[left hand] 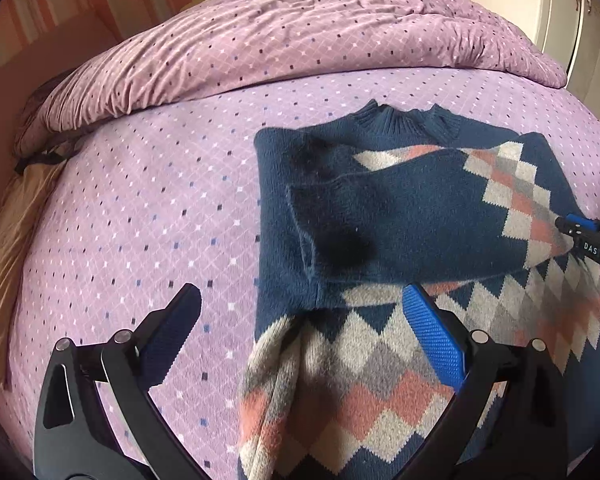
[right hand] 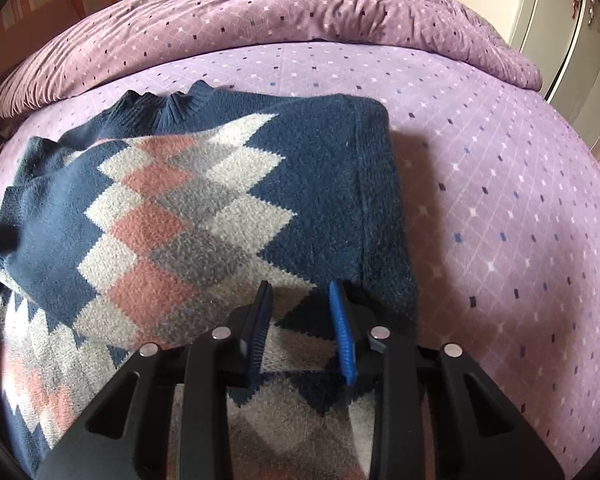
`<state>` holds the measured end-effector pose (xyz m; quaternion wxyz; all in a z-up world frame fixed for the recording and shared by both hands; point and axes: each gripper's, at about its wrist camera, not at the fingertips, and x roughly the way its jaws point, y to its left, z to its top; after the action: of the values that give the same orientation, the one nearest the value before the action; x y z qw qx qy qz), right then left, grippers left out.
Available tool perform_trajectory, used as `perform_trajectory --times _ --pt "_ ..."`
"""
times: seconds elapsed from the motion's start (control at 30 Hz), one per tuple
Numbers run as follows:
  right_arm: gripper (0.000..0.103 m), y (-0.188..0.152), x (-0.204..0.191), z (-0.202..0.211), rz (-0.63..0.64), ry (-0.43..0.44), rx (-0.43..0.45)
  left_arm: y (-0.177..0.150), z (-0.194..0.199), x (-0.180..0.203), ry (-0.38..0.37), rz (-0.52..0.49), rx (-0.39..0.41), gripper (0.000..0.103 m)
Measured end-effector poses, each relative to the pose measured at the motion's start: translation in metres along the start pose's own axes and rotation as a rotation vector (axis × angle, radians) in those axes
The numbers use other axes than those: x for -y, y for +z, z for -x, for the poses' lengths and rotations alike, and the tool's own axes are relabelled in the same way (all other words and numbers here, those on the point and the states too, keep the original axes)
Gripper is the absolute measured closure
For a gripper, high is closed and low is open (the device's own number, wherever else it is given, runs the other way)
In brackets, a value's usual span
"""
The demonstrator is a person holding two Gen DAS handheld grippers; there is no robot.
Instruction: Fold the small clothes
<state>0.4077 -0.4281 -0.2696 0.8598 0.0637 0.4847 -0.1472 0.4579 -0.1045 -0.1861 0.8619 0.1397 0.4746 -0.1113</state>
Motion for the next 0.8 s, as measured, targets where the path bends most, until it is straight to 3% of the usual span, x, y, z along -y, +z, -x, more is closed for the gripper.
perform_trajectory --times 0.07,0.2,0.37,0.53,0.63,0.7,0.8 --pt "0.071 -0.001 -0.003 0.010 0.023 -0.001 0.020 -0.004 0.002 0.000 0.005 0.001 -0.006 0.003" --pt "0.041 -0.006 -0.007 0.047 0.047 0.027 0.102 -0.011 0.008 0.001 -0.001 0.007 -0.017 0.003" --pt "0.036 -0.020 -0.012 0.083 0.060 0.044 0.135 -0.026 0.022 0.002 -0.031 0.042 -0.026 0.003" --pt "0.025 -0.041 -0.014 0.114 0.037 0.040 0.145 -0.046 0.044 0.003 0.001 0.047 -0.001 0.003" --pt "0.024 -0.054 -0.013 0.129 0.025 0.040 0.148 -0.059 0.054 0.006 0.051 0.032 -0.023 0.003" --pt "0.015 -0.064 -0.013 0.139 0.026 0.035 0.145 -0.067 0.058 0.009 0.079 0.018 -0.037 0.003" --pt "0.015 -0.078 -0.013 0.153 0.027 0.024 0.154 -0.080 0.065 0.014 0.103 -0.001 -0.055 0.003"
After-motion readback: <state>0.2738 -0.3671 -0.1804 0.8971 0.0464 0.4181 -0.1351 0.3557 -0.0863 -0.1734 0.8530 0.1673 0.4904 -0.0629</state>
